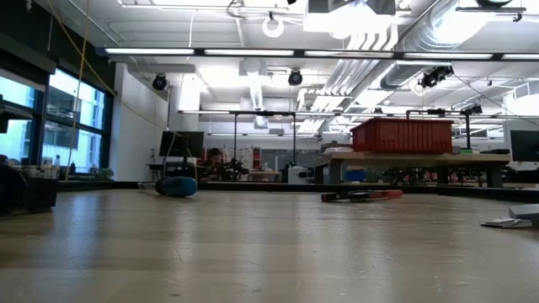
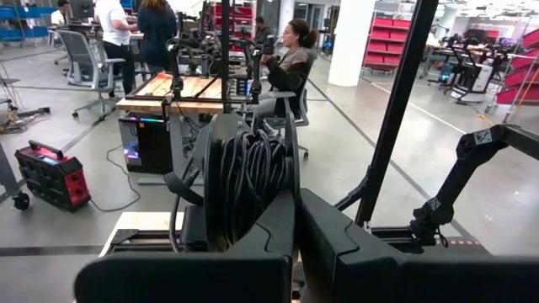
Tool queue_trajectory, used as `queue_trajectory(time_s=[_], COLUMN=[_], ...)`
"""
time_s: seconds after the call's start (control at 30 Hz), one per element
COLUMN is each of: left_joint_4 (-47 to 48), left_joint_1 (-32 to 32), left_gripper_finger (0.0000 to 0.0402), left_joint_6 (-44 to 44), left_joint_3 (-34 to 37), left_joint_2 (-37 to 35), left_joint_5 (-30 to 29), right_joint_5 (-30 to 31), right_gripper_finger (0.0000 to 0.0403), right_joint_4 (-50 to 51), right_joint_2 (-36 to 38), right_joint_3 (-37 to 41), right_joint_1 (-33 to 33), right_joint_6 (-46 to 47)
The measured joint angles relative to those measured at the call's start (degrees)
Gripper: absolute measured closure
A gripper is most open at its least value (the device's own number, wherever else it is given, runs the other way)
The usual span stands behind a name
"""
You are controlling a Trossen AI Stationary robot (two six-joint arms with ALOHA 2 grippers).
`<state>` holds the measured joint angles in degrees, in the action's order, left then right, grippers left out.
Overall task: Coil cords
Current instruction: Coil the black wire onto the black spool
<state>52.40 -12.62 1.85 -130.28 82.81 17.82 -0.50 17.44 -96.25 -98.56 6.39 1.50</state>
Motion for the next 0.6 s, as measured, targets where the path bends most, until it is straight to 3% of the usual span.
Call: queue_trajectory(time_s=[0.27,0.6], left_joint_4=[0.0,0.0], left_joint_1=[0.0,-0.1], left_gripper_finger=[0.04,0.04], left_joint_6=[0.0,-1.1], left_joint_3=[0.0,0.0], left_joint_2=[0.0,0.0], left_joint_5=[0.0,-0.3], right_joint_5=[0.0,0.0], right_gripper_finger=[0.03,0.0397], right_joint_4=[0.3,0.3], right_joint_2=[0.0,0.0], right_joint_3=[0.0,0.0], right_joint_1=[0.0,0.0], right_joint_6=[-0.4,-1.8])
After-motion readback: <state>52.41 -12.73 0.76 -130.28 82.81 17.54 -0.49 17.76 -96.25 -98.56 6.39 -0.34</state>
